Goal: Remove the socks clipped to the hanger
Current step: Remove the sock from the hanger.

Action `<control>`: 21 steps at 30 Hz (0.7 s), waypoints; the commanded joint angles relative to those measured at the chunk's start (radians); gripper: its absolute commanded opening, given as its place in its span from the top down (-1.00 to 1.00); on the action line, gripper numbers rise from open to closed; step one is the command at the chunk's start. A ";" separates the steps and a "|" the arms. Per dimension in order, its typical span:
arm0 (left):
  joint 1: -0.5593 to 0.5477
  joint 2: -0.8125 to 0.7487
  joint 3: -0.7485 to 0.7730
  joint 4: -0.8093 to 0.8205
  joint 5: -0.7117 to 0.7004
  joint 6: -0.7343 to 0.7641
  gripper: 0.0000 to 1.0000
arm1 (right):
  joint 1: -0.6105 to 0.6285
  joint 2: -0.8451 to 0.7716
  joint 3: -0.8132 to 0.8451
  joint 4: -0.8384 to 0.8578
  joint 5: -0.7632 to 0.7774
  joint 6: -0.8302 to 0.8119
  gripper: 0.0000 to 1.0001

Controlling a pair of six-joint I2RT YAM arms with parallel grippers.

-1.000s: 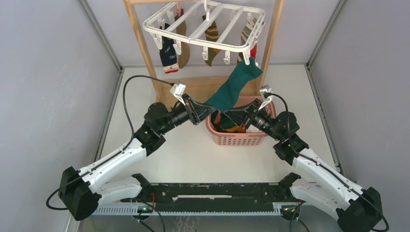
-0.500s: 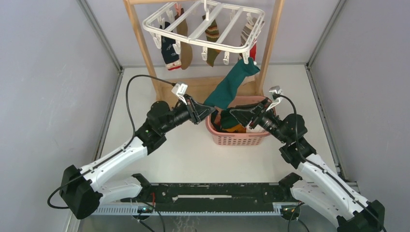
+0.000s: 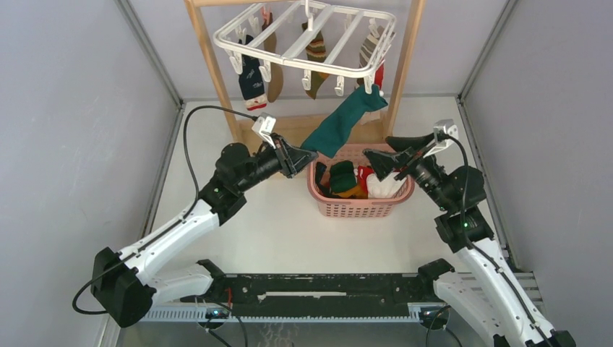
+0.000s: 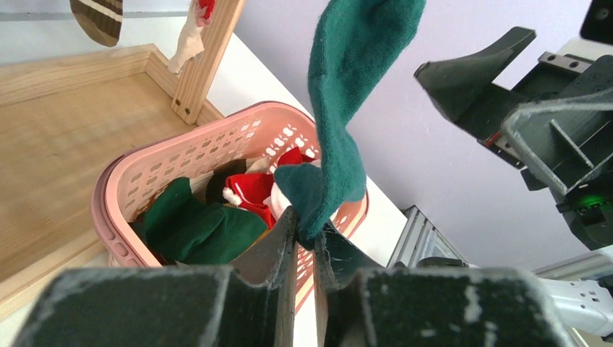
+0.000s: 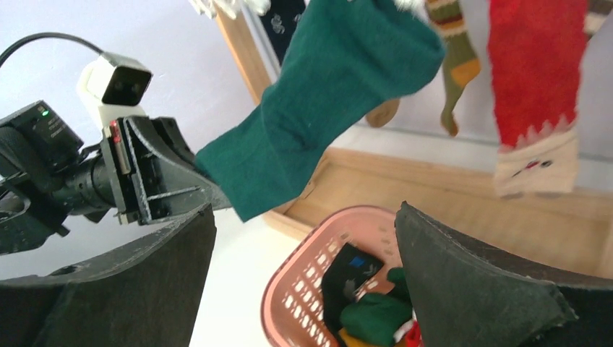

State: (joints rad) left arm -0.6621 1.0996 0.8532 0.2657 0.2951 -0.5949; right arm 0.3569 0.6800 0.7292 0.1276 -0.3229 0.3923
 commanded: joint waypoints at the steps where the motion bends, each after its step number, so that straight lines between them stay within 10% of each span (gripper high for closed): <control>1: 0.019 -0.002 0.064 0.005 0.036 0.006 0.68 | -0.049 0.005 0.070 0.039 -0.002 -0.081 -0.99; 21: 0.135 0.056 0.137 -0.044 0.132 -0.026 0.67 | -0.267 0.292 0.202 0.440 -0.334 -0.049 -0.75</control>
State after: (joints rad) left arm -0.5507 1.1481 0.9039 0.2039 0.3817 -0.6041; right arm 0.1047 0.9443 0.8692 0.4099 -0.5655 0.3069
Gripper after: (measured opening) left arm 0.161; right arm 0.886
